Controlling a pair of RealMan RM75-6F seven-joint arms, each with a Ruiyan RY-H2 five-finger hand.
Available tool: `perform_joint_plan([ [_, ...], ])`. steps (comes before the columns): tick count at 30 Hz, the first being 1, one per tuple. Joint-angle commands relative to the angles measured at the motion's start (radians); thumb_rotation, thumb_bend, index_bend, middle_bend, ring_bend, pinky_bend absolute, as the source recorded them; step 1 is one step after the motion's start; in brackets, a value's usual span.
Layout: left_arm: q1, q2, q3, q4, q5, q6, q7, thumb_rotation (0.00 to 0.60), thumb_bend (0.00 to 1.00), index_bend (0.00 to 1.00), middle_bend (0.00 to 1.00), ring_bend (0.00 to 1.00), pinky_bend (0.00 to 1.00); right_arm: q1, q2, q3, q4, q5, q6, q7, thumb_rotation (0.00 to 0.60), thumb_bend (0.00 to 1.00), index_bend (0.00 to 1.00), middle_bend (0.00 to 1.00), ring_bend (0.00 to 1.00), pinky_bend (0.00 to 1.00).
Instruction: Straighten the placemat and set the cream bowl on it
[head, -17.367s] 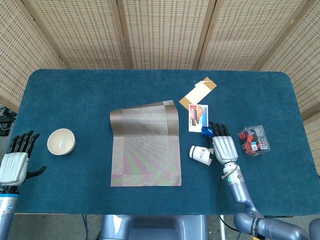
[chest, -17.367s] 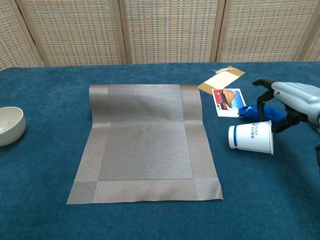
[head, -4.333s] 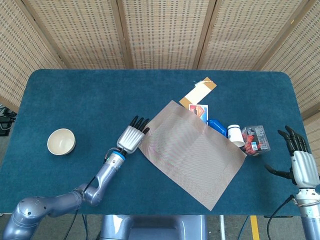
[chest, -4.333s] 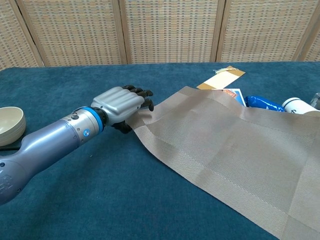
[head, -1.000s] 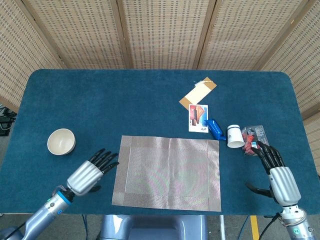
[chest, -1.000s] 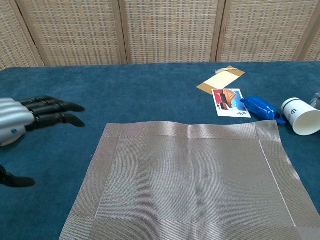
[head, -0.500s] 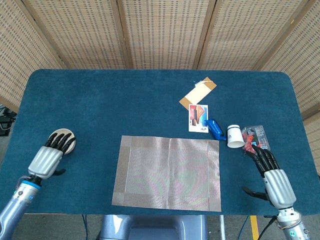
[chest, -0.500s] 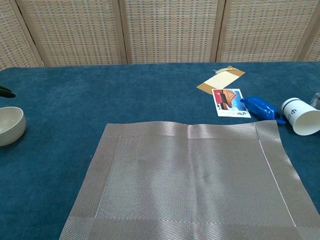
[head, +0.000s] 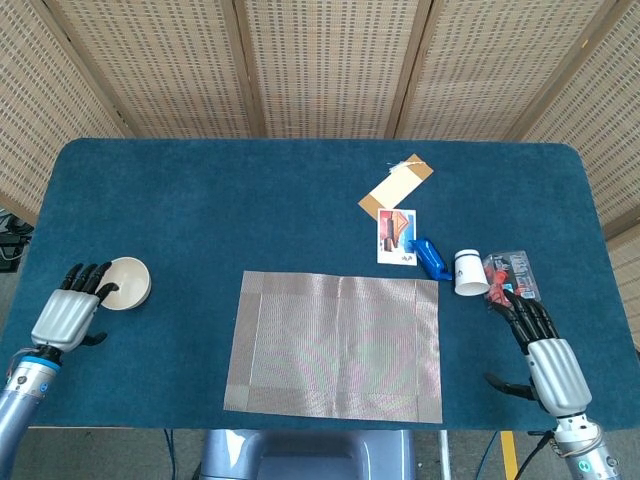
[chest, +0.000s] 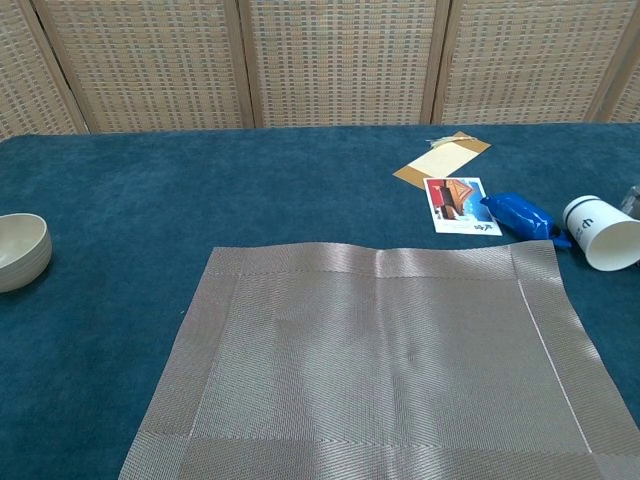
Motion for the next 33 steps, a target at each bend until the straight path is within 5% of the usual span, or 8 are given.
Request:
perform_joint_plan([
  [1, 0.005, -0.033, -0.02, 0.05, -0.021, -0.017, -0.011, 0.6, 0.09, 0.29, 0.0, 0.0, 0.0, 0.0, 0.0, 0.0, 0.0, 0.001, 0.0, 0.0, 0.6, 0.13, 0.14, 0.0, 0.0, 0.0],
  [23, -0.031, -0.215, -0.09, 0.216, -0.069, -0.097, 0.054, 0.6, 0.19, 0.37, 0.0, 0.0, 0.0, -0.001, 0.007, -0.001, -0.001, 0.0, 0.005, 0.012, 0.6, 0.13, 0.14, 0.0, 0.0, 0.0],
  [33, -0.038, -0.263, -0.101, 0.275, -0.071, -0.114, 0.05, 0.6, 0.34, 0.49, 0.0, 0.0, 0.0, -0.002, 0.009, -0.004, -0.004, -0.003, 0.007, 0.015, 0.6, 0.13, 0.14, 0.0, 0.0, 0.0],
])
